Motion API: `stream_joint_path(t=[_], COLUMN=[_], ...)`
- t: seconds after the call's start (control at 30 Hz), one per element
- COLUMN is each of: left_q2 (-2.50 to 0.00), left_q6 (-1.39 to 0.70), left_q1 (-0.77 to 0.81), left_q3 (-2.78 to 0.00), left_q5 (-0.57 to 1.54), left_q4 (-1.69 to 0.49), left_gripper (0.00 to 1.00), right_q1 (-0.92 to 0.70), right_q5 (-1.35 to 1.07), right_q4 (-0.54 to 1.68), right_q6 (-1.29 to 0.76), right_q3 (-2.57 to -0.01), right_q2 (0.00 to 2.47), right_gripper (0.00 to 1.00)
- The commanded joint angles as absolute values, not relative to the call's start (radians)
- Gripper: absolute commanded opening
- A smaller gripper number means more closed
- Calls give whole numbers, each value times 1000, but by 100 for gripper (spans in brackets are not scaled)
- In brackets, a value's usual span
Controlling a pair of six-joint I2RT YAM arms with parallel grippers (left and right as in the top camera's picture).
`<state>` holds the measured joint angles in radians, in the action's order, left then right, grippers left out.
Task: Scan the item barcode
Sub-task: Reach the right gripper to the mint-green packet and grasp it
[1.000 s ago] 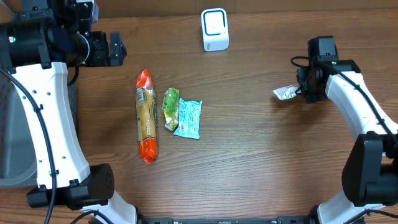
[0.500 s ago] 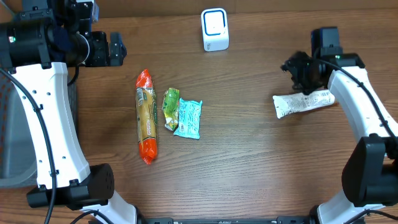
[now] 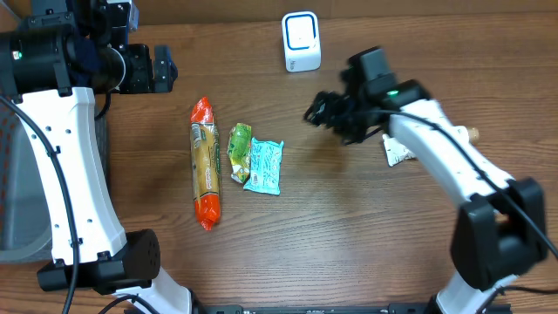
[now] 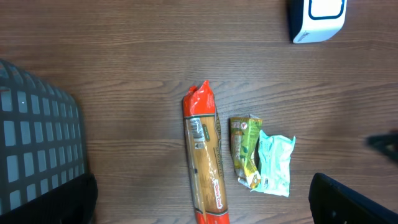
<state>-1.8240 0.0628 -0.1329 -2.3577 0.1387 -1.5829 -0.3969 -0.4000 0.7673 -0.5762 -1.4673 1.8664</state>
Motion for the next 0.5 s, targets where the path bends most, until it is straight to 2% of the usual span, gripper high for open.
stream_joint_path(t=[0.0, 0.47], left_q2=[-1811, -1811], left_q6=[83, 83], left_q1=[-139, -139], left_q3=[-2374, -2374], left_q5=[147, 147], left_q4=[-1582, -1582], left_gripper=[100, 99], right_q1=[-440, -509], right_q5=[-479, -581], right_q4=[763, 562], right_q6=[-522, -522], right_q3=[-1485, -1485], right_q2=[1949, 2155], right_gripper=[80, 78])
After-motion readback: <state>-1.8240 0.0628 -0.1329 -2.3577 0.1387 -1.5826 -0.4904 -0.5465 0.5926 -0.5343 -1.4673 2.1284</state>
